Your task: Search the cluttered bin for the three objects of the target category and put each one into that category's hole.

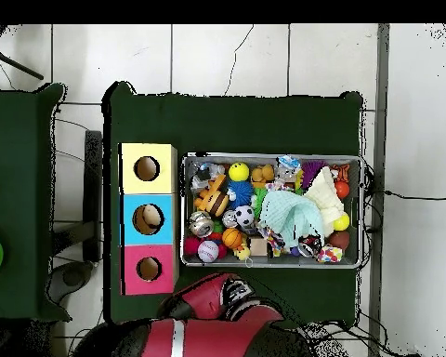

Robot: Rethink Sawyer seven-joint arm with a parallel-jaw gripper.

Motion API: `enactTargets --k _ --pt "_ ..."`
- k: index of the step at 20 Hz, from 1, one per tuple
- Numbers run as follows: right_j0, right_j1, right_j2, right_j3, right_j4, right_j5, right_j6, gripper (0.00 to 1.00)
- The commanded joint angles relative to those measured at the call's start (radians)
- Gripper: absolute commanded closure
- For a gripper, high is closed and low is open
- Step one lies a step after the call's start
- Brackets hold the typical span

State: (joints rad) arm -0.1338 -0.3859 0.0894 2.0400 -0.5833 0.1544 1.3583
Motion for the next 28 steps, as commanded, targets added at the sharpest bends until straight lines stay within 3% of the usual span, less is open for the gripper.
enactTargets --k 1,8,20,28 --pt "0.027 -0.079 0.058 -0.157 0.120 -0.307 0.268 1.00" --pt "0.059 -0.125 0.018 -0.129 0.192 -0.240 0.268 1.00" --pt "0.031 -0.150 0.034 -0.100 0.218 -0.199 0.228 1.00" --pt "0.074 -0.217 -0.012 -0.059 0.243 -0.210 0.235 1.00"
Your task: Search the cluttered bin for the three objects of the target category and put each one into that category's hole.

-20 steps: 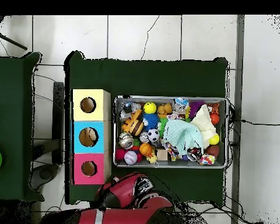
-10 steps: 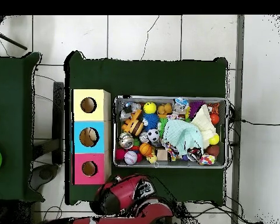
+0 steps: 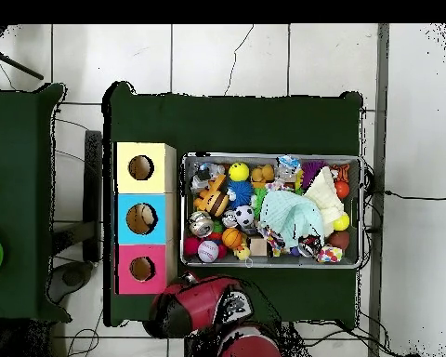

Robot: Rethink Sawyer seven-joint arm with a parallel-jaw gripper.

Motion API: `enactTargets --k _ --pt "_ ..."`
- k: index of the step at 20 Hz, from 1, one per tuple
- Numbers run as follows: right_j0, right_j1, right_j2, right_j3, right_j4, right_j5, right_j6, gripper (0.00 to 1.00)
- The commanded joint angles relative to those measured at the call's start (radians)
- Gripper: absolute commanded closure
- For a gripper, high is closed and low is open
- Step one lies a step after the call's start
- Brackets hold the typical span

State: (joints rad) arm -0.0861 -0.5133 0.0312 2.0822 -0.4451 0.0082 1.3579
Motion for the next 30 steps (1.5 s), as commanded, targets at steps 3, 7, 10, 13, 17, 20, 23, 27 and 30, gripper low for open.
enactTargets --k 3,7,10,13,17,20,23,27,30 --pt "0.027 -0.119 0.047 -0.088 0.112 -0.052 0.236 1.00" --pt "0.033 -0.148 0.046 -0.091 0.128 0.007 0.227 1.00" --pt "0.014 -0.167 0.060 -0.076 0.149 0.042 0.232 1.00" --pt "0.005 -0.174 0.067 -0.077 0.148 0.055 0.222 1.00" --pt "-0.018 -0.157 0.094 -0.087 0.130 0.050 0.193 1.00" --pt "-0.024 -0.155 0.096 -0.085 0.120 0.041 0.187 1.00" --pt "-0.029 -0.157 0.093 -0.074 0.111 0.016 0.192 1.00" --pt "-0.027 -0.171 0.075 -0.054 0.105 -0.010 0.204 1.00" --pt "-0.055 -0.156 0.092 -0.057 0.099 -0.019 0.199 1.00"
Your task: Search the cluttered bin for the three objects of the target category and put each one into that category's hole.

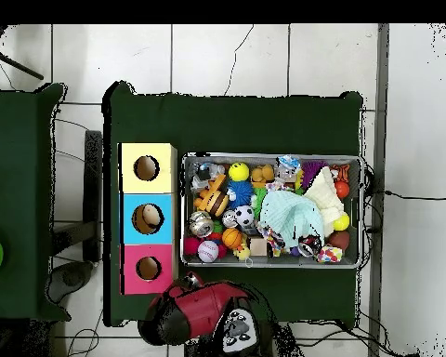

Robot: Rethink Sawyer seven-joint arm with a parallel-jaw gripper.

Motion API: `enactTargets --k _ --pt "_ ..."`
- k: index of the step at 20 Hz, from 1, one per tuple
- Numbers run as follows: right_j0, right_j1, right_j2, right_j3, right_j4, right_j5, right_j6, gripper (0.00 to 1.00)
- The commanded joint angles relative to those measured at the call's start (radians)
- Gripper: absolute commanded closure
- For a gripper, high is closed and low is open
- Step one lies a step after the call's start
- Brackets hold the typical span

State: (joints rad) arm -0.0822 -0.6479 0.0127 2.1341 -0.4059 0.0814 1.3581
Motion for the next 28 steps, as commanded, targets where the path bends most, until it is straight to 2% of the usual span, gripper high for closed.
enactTargets --k 1,3,7,11,23,25,28 --pt "-0.071 -0.010 0.124 -0.119 0.060 -0.082 0.191 1.00" --pt "-0.079 0.013 0.139 -0.148 0.066 -0.063 0.179 1.00" --pt "-0.050 0.057 0.138 -0.234 0.091 -0.008 0.163 1.00" --pt "-0.009 0.117 0.129 -0.350 0.126 0.070 0.144 1.00" --pt "0.073 0.286 0.108 -0.677 0.158 0.286 0.151 1.00" --pt "0.081 0.296 0.105 -0.704 0.154 0.290 0.162 1.00" --pt "0.083 0.311 0.099 -0.708 0.138 0.245 0.185 1.00"
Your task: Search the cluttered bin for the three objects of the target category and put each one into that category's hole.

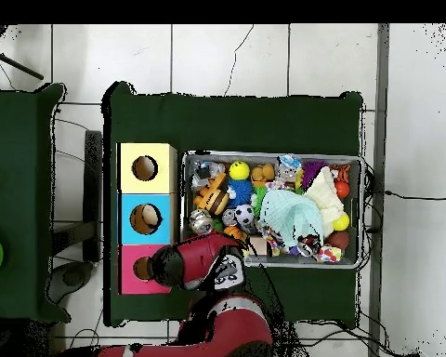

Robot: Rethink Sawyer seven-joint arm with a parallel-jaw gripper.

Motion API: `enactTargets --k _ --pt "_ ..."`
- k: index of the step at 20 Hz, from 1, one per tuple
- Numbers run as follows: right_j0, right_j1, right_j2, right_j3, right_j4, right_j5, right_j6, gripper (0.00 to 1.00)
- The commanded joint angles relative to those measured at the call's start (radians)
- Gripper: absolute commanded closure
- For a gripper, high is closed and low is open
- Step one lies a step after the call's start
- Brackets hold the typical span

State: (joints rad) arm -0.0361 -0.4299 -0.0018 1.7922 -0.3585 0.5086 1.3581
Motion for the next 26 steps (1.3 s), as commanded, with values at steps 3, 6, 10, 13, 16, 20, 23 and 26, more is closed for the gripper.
enactTargets --k 3,6,10,13,16,20,23,26 --pt "0.020 0.146 0.096 -0.293 0.122 -0.322 0.284 1.00" --pt "-0.011 0.239 0.059 -0.179 0.169 -0.502 0.401 1.00" --pt "-0.087 0.369 0.071 -0.131 0.115 -0.765 0.378 1.00" --pt "-0.098 0.417 0.062 -0.107 0.085 -0.913 0.389 1.00" --pt "-0.075 0.445 0.029 -0.081 0.083 -1.025 0.410 1.00" --pt "-0.061 0.512 0.001 -0.065 0.093 -1.195 0.427 1.00" --pt "-0.046 0.557 -0.020 -0.055 0.106 -1.311 0.430 1.00" --pt "-0.040 0.607 -0.037 -0.053 0.106 -1.434 0.420 1.00"
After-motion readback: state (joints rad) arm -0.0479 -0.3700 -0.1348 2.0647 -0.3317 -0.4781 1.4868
